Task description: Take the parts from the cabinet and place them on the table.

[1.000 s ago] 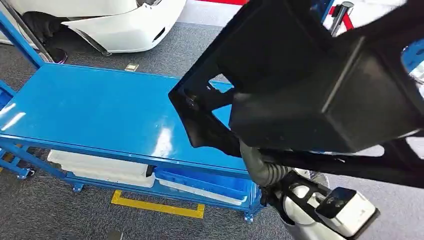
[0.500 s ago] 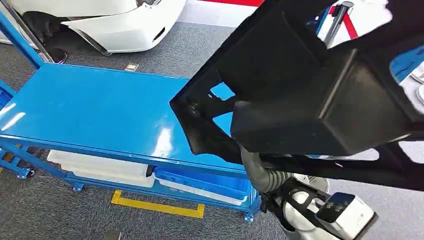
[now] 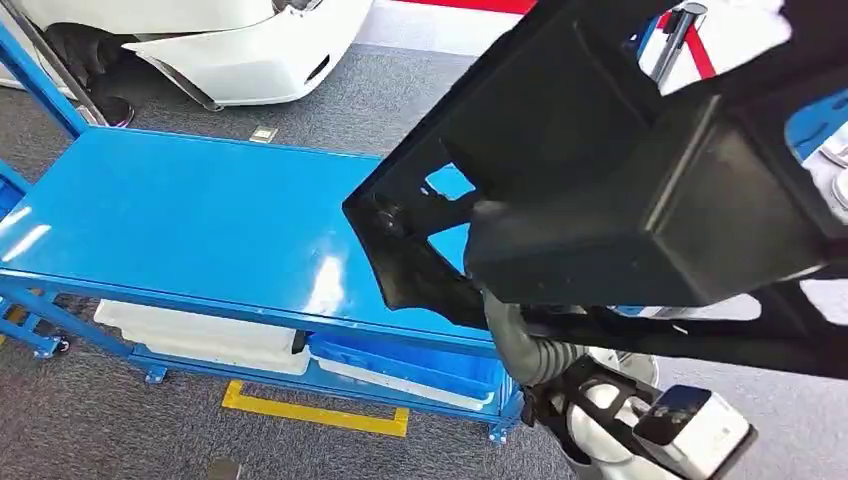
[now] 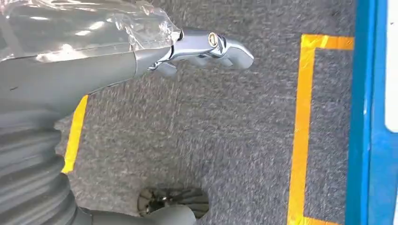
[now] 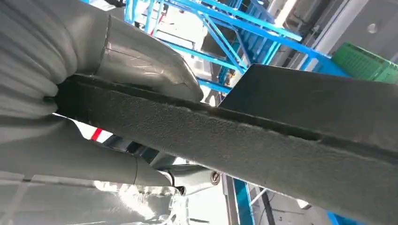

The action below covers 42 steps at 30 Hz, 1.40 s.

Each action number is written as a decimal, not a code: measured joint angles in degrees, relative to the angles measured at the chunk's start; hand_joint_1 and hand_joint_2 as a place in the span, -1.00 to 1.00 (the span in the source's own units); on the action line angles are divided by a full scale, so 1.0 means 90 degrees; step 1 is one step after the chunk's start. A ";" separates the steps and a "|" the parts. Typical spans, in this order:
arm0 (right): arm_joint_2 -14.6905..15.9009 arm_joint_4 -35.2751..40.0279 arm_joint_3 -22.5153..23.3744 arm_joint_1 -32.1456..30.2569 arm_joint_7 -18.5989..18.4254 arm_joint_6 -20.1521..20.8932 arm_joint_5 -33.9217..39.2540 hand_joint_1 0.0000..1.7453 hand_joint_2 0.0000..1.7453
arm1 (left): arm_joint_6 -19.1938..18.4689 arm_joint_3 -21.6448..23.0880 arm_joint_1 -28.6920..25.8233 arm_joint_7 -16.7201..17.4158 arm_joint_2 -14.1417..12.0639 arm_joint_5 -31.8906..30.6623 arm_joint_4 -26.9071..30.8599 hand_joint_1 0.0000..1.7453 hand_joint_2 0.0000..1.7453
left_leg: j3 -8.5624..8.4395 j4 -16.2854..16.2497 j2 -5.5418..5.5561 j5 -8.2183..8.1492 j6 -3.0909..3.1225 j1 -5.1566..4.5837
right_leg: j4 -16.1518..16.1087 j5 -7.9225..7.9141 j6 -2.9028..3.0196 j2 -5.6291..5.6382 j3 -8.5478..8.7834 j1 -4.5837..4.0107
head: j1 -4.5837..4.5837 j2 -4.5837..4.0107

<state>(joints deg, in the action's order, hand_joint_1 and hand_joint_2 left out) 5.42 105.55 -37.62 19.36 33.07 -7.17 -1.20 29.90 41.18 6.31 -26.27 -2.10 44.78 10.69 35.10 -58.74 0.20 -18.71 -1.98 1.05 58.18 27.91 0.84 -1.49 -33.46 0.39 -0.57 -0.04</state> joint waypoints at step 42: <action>0.0180 -0.0058 0.0107 -0.0426 -0.0615 -0.0364 -0.0219 1.00 1.00 | -0.0712 -0.0296 -0.0033 0.0161 0.0002 -0.0598 0.0168 -1.00 1.00 | 0.0605 -0.1414 0.0034 -0.0952 -0.0112 0.0029 | 0.0035 -0.0096 0.0242 0.0128 -0.0091 0.0025 | 0.0017 0.0000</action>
<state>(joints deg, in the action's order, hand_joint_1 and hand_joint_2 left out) 7.04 105.02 -36.65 15.53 27.54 -10.45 -3.17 23.50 38.51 6.01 -24.83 -2.08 39.41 12.20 40.55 -71.47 0.51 -27.28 -2.99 1.32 58.49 27.04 3.02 -0.33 -34.28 0.62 -0.41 -0.04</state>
